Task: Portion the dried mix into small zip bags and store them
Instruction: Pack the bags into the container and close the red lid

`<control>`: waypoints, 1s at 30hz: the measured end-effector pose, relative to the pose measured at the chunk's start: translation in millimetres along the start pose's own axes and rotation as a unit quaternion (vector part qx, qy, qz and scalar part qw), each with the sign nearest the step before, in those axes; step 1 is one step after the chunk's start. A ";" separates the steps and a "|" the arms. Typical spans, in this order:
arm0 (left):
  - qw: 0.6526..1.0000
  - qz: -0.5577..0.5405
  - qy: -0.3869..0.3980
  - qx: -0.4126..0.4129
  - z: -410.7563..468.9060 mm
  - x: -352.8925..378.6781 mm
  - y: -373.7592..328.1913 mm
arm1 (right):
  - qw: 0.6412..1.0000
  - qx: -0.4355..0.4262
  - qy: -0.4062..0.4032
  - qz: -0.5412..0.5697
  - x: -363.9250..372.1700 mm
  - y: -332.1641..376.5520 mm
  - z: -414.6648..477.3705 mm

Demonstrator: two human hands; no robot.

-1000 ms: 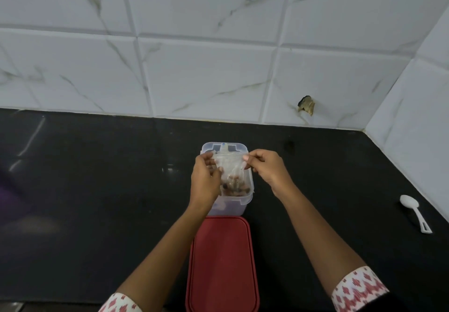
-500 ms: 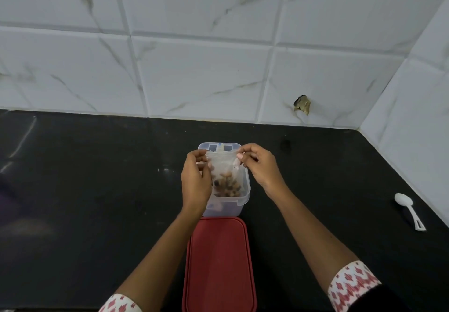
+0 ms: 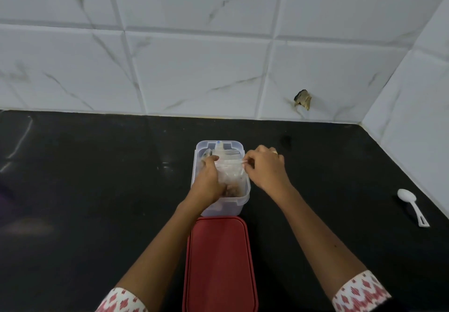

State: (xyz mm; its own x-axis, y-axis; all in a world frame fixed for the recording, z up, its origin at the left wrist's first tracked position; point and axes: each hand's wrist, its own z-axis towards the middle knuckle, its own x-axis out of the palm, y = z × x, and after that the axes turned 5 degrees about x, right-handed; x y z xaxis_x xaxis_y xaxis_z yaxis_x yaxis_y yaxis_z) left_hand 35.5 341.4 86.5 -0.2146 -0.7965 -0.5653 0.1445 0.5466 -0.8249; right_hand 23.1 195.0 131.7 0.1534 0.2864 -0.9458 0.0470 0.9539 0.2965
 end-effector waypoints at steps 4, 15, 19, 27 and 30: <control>0.996 0.089 -0.019 -0.019 3.8 3.1 -1.3 | 0.997 -0.057 -0.028 -0.046 13.2 -0.5 -6.1; 0.969 0.232 -0.067 0.054 2.2 13.9 9.1 | 0.995 -0.083 -0.027 -0.051 39.1 -2.9 -9.3; 0.934 0.265 -0.175 0.162 -19.0 9.4 4.8 | 0.964 -0.160 -0.193 0.088 37.3 -18.6 -33.5; 0.930 0.026 -0.365 -0.025 -90.6 27.9 40.6 | 0.964 -0.217 0.029 0.148 80.4 -74.2 -109.4; 0.960 0.103 -0.242 -0.098 -101.9 37.9 53.6 | 0.960 -0.210 0.116 0.146 92.3 -80.9 -117.2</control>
State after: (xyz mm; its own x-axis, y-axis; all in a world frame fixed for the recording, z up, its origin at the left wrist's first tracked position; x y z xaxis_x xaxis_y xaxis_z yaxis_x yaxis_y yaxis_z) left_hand -63.4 366.8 21.1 0.2800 -0.6671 -0.6903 -0.0589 0.7058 -0.7059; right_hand -82.2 154.8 4.8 -0.1265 0.5125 -0.8493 -0.3739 0.7684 0.5194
